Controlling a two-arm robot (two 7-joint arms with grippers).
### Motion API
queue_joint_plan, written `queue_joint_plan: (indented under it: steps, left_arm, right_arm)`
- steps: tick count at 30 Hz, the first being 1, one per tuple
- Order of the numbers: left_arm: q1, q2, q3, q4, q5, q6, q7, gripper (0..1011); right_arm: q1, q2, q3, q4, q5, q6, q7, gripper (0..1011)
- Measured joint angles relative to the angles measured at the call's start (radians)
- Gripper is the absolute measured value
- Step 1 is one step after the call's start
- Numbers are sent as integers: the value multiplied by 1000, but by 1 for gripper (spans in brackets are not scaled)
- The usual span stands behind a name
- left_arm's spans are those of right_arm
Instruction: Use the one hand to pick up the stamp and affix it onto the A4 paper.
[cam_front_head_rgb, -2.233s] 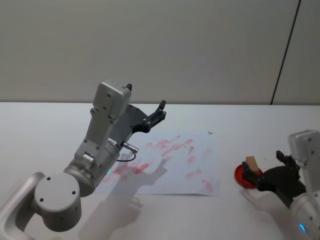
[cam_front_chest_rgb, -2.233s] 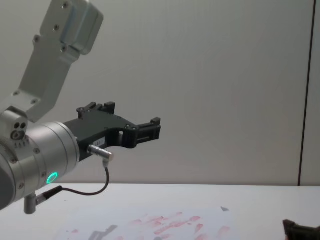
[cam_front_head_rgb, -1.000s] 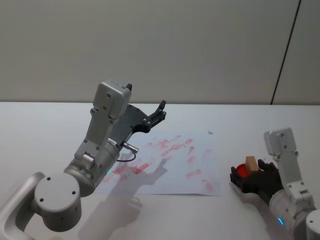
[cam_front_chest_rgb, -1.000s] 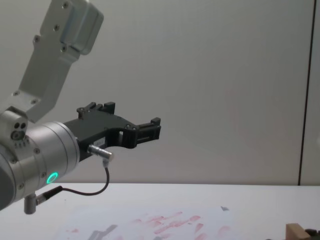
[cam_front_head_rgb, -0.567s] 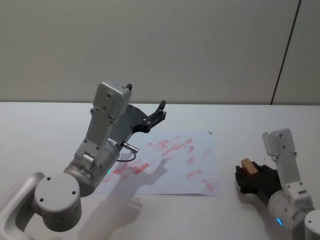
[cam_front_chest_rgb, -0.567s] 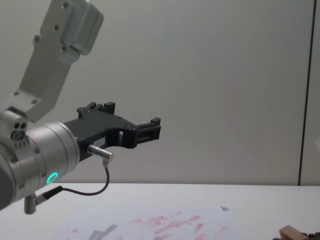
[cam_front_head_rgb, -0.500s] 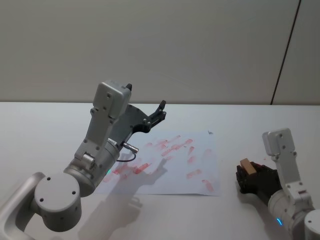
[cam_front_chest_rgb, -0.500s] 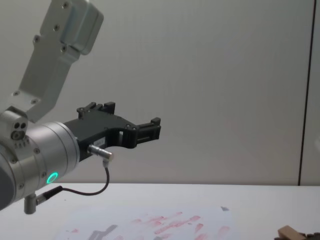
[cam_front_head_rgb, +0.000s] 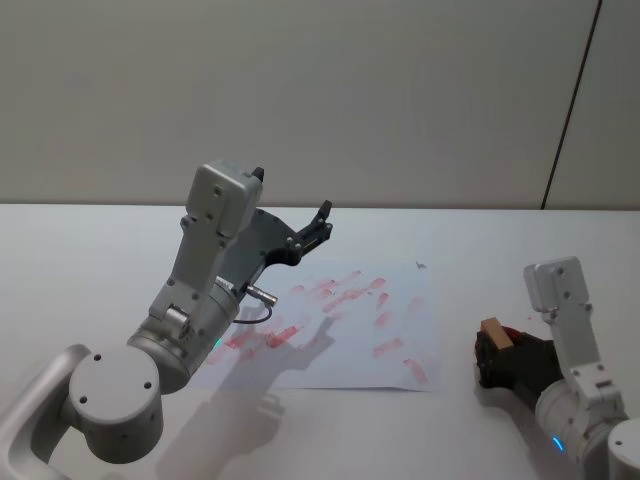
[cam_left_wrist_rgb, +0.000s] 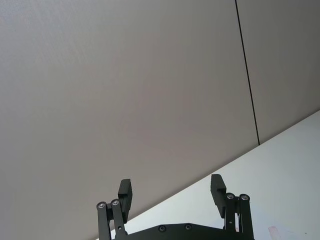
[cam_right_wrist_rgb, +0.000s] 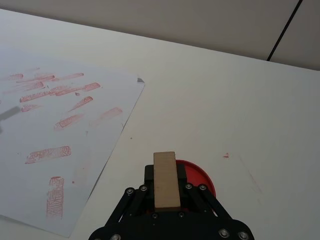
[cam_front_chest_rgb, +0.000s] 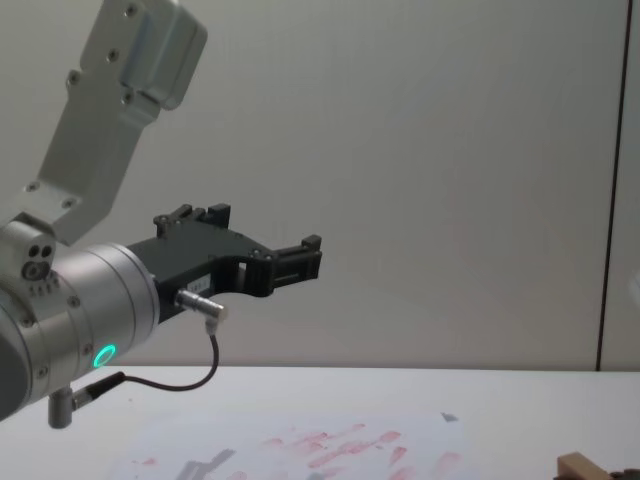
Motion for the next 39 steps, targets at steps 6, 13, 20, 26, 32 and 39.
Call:
queue_joint_plan:
  steps: [6, 13, 20, 26, 32, 39]
  left_arm:
    - [0, 0, 0, 0, 0, 0, 0, 1002]
    - [0, 0, 0, 0, 0, 0, 0, 1003]
    - [0, 0, 0, 0, 0, 0, 0, 1002]
    - [0, 0, 0, 0, 0, 0, 0, 1003]
    - [0, 0, 0, 0, 0, 0, 0, 1002]
    - [0, 0, 0, 0, 0, 0, 0, 1003]
  right_arm:
    - [2, 0, 1, 0, -6, -11, 5, 220]
    - [19, -4, 4, -14, -17, -52, 30, 220]
    - [57, -17, 4, -29, -25, -88, 91, 220]
    - [90, -30, -1, -27, -33, -100, 152, 220]
    - [131, -49, -14, -2, -51, -98, 229, 220]
    - [172, -68, -35, 49, -93, -70, 326, 220]
